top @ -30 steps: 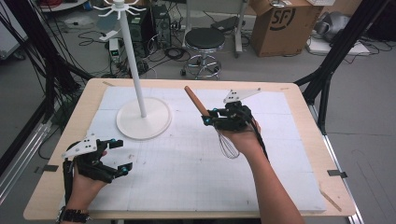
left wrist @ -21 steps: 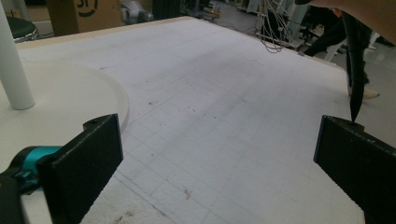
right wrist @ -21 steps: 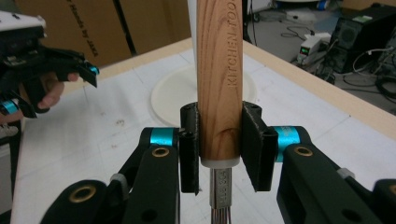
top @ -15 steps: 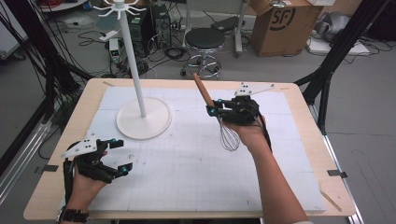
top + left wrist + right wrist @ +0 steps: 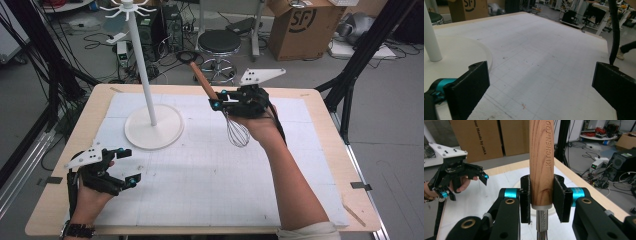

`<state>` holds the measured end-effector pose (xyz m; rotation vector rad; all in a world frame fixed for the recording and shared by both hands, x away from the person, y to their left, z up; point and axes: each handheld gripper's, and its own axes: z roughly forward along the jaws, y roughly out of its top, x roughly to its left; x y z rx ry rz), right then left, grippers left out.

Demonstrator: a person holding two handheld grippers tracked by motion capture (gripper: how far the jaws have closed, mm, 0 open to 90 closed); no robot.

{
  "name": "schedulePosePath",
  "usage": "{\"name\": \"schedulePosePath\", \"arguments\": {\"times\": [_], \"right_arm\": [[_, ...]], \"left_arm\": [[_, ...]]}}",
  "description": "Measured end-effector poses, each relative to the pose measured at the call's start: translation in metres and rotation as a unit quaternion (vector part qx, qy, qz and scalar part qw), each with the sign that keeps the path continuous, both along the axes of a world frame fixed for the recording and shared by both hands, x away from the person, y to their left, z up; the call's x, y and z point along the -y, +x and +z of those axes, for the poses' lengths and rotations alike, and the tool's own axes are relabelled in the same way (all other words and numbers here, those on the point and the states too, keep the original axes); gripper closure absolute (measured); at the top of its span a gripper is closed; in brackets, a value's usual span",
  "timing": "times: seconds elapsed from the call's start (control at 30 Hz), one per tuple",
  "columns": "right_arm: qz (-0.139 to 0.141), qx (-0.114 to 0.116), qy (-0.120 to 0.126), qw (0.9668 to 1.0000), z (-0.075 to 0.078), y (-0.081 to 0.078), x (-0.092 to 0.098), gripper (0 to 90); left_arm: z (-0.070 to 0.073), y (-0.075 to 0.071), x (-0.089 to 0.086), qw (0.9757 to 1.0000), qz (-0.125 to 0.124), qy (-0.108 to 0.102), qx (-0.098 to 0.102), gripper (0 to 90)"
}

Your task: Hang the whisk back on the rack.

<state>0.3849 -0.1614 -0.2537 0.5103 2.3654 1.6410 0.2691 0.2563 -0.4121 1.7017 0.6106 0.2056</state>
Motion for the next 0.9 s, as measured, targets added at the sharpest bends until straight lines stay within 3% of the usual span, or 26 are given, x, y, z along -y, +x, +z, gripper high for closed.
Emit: {"name": "schedulePosePath", "arguments": {"times": [0.4, 0.6, 0.73, 0.9], "right_arm": [[0.024, 0.006, 0.01, 0.9997, 0.023, 0.025, -0.022, 70.3], [0.03, 0.01, -0.001, 0.9995, 0.032, 0.034, -0.03, 70.3], [0.031, 0.006, 0.026, 0.9992, 0.043, 0.042, -0.039, 70.3], [0.035, 0.01, 0.026, 0.999, 0.053, 0.047, -0.048, 70.3]], "left_arm": [[0.004, -0.001, 0.003, 1.0, -0.002, 0.008, 0.005, 1.8], [0.002, 0.0, 0.006, 0.9999, -0.006, 0.011, 0.002, 1.9], [0.002, 0.0, 0.005, 0.9999, -0.007, 0.01, 0.002, 1.8], [0.002, -0.001, 0.004, 0.9999, -0.006, 0.009, 0.003, 1.8]]}}
